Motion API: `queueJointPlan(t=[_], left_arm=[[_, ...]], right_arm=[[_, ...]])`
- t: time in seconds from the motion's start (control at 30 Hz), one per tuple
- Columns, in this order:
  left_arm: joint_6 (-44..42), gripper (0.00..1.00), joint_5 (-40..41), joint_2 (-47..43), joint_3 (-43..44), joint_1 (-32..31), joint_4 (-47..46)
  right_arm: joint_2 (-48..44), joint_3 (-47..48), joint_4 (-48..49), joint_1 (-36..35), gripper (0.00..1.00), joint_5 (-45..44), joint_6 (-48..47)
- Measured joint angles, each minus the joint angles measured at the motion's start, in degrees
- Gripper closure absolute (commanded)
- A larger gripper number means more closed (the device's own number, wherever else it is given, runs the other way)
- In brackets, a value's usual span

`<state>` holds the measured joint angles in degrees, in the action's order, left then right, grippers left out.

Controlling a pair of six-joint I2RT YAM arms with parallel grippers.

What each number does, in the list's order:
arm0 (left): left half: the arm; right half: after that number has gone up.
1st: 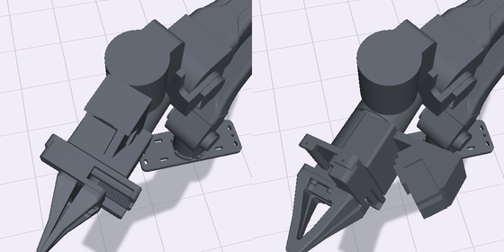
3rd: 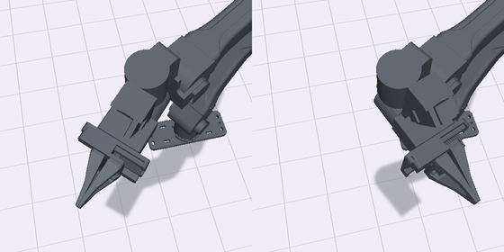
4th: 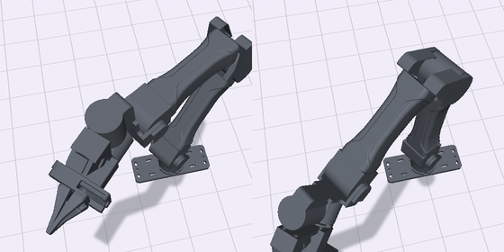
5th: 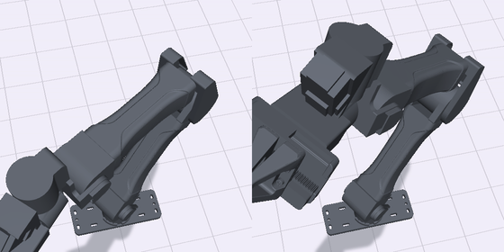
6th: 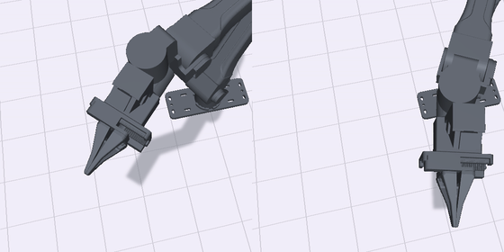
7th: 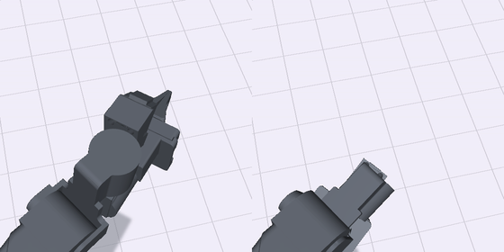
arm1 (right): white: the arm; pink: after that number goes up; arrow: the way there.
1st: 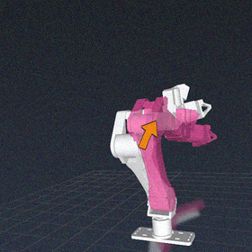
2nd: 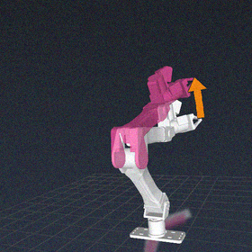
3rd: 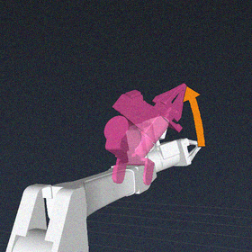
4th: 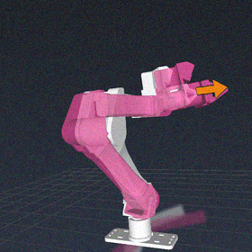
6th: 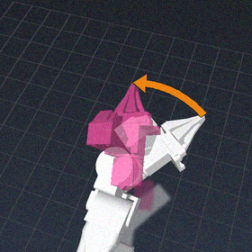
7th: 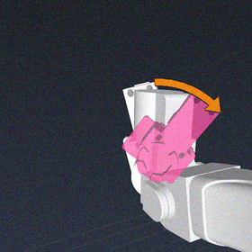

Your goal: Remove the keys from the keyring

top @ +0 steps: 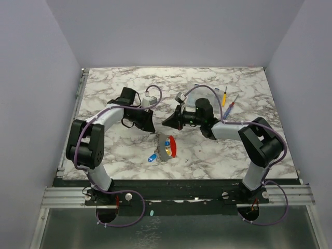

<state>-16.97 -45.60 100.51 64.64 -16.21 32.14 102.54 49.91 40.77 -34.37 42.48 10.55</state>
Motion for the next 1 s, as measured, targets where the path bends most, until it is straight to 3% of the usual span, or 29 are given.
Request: queueJointPlan(t=[0.07, 0.1, 0.2, 0.27, 0.37, 0.7, 1.0], left_arm=[[-0.33, 0.86, -0.57, -2.58, 0.00, 2.10, -0.02], [-0.46, 0.92, -0.52, -4.00, 0.00, 3.04, -0.24], [-0.59, 0.96, -0.39, -5.84, -0.04, 3.48, -1.18], [-0.68, 0.84, -0.22, -5.97, -0.50, 3.30, -1.70], [-0.81, 0.66, 0.33, -5.95, -1.68, 2.99, -1.73], [-1.38, 0.59, 0.96, -5.18, -3.61, 5.44, -3.08], [3.93, 0.53, 0.09, -4.79, -5.88, 10.88, -9.99]], right_arm=[[-0.15, 0.15, -0.04, 0.00, 0.98, 0.68, -0.13], [-0.07, 0.48, -0.92, 0.00, 0.92, 1.05, -0.37], [1.01, 3.45, -6.08, 0.00, 0.76, 2.69, -1.92], [2.32, 5.97, -9.14, 0.00, 0.64, 3.72, -2.95], [4.44, 8.98, -13.86, 0.00, 0.60, 5.31, -4.63], [13.81, 21.33, -31.74, -0.07, 0.62, 7.67, -12.00], [16.28, 27.17, -42.27, -2.75, 0.59, 2.08, -13.94]])
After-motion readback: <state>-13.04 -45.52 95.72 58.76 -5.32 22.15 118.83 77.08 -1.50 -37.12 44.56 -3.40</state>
